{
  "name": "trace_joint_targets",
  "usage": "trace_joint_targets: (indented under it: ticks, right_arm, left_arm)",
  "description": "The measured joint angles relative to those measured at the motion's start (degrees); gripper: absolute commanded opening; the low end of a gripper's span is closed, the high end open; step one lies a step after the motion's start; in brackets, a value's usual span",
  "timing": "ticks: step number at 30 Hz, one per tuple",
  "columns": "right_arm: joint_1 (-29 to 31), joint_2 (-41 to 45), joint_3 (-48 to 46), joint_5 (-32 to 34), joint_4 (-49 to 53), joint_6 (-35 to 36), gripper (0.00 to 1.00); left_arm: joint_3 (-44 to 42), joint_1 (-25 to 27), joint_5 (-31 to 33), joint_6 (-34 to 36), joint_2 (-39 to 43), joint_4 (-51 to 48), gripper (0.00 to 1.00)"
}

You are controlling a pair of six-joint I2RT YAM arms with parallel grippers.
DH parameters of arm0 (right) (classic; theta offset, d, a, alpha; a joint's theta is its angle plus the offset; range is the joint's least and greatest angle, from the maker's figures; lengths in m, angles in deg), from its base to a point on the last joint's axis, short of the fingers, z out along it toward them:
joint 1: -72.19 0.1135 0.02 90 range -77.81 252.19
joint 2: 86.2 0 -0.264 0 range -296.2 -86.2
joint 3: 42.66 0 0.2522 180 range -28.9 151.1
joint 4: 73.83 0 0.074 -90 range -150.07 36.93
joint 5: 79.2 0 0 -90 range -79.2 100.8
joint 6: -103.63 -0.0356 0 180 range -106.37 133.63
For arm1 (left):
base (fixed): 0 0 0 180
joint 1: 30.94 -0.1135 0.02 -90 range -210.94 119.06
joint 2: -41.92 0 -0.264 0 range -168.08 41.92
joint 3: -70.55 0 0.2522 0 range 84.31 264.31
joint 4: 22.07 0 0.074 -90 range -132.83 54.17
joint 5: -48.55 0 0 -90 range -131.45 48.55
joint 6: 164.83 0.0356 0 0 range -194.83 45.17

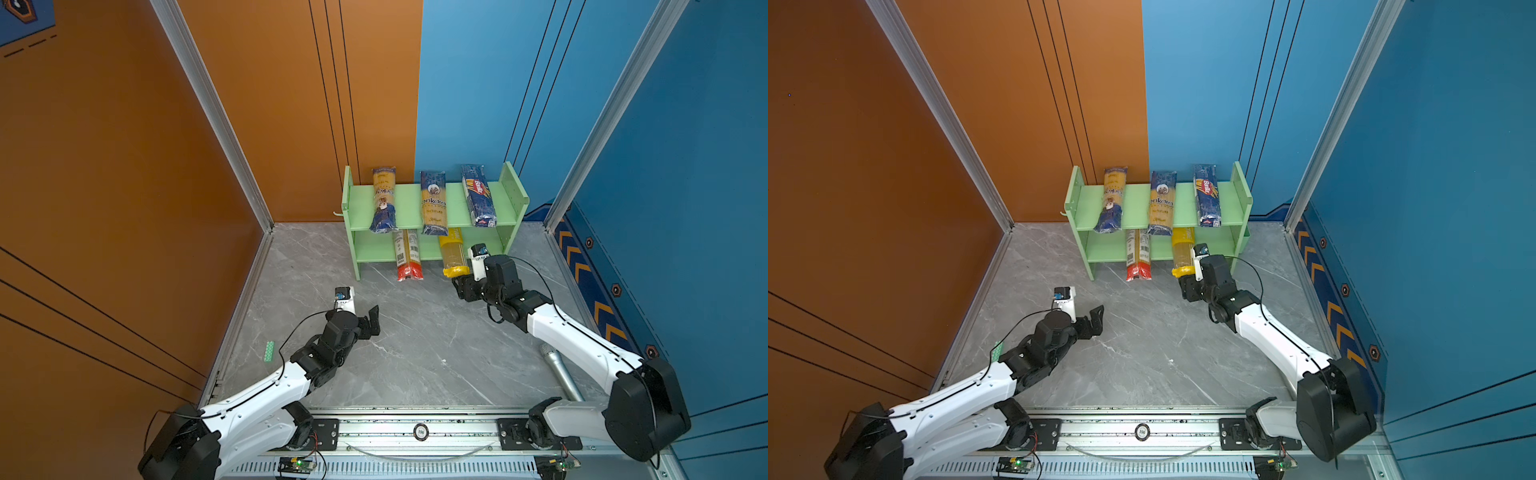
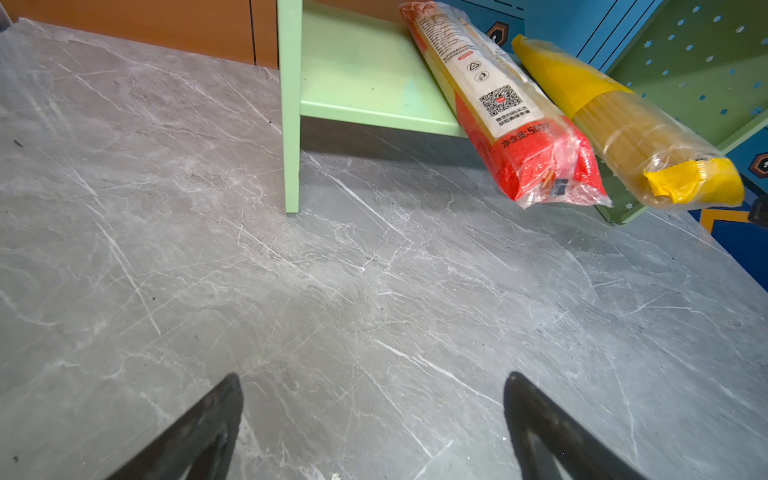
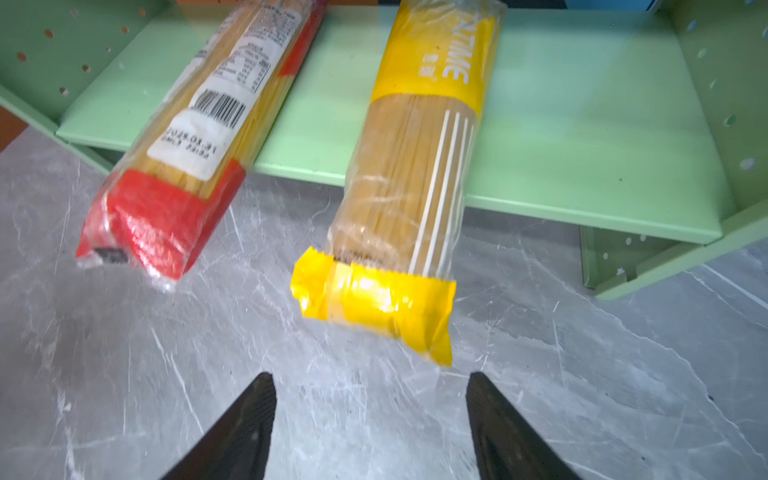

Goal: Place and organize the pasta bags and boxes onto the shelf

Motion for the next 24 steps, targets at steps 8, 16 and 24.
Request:
trace_joint_targets:
  ticks: [8,16,24]
  right_arm:
    - [-3.3,10.2,-6.7,-1.2,0.1,4.3,0.72]
    - [-11.2,12.5,-12.2,-3.5,-3.7,4.5,0.72]
    - [-19.0,12.4,-18.8,-5.0,-12.2,4.4,0.72]
  left_arm:
    - [2.7,-1.4,0.0,6.5,3.2,-1.0,0.98]
    - [3.5,-5.3,0.0,13.7,5.2,-1.4,0.98]
    - [3.5,-11.6,-1.3,18.2,6.6,-1.3,0.98]
